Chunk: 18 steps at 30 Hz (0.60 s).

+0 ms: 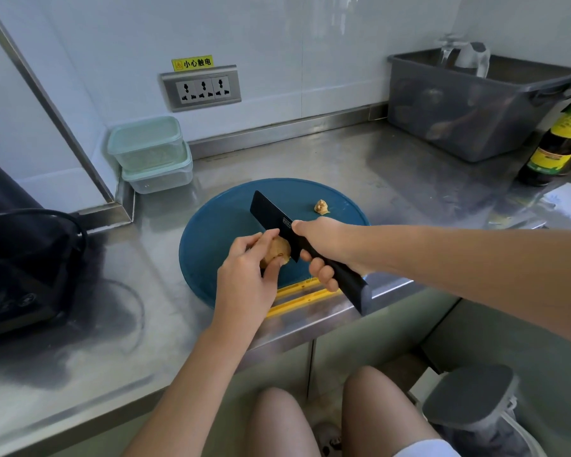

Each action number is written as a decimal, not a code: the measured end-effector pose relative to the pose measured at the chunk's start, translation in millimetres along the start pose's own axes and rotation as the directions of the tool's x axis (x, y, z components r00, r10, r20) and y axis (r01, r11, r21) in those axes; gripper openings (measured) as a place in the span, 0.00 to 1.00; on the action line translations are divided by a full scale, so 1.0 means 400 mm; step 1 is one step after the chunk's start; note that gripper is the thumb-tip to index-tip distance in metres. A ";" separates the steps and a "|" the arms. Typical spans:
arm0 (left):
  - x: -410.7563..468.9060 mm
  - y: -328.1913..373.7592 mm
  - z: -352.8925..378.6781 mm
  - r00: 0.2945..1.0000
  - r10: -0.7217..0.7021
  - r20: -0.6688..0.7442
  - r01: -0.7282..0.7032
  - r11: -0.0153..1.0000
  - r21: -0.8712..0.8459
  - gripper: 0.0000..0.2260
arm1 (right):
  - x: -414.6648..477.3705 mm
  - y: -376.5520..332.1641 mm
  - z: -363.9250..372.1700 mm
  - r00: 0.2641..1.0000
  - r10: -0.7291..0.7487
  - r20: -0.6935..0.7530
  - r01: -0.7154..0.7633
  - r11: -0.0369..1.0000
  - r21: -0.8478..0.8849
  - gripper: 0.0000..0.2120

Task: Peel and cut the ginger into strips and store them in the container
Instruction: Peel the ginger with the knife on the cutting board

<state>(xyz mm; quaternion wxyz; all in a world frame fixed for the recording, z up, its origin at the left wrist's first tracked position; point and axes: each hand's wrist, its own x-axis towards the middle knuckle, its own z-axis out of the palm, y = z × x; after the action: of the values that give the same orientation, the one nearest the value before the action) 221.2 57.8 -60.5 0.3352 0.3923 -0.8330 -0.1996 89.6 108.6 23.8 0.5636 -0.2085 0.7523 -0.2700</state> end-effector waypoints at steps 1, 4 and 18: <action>-0.001 0.000 -0.001 1.000 0.005 -0.004 -0.005 1.000 0.006 0.20 | 0.002 0.003 0.000 1.000 0.000 0.001 0.000 1.000 0.004 0.25; -0.002 0.001 -0.002 1.000 0.021 -0.013 -0.021 1.000 0.010 0.19 | 0.008 0.025 0.013 1.000 0.004 -0.018 -0.003 0.999 0.039 0.24; -0.007 0.003 0.005 0.999 0.038 -0.032 -0.037 0.999 0.026 0.19 | 0.027 0.015 0.007 1.000 -0.013 0.026 0.013 1.000 0.005 0.26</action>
<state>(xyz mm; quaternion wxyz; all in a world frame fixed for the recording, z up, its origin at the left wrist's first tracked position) 220.4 60.8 -62.3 0.3472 0.3840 -0.8372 -0.1764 89.4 106.2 11.3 0.5721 -0.2153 0.7430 -0.2727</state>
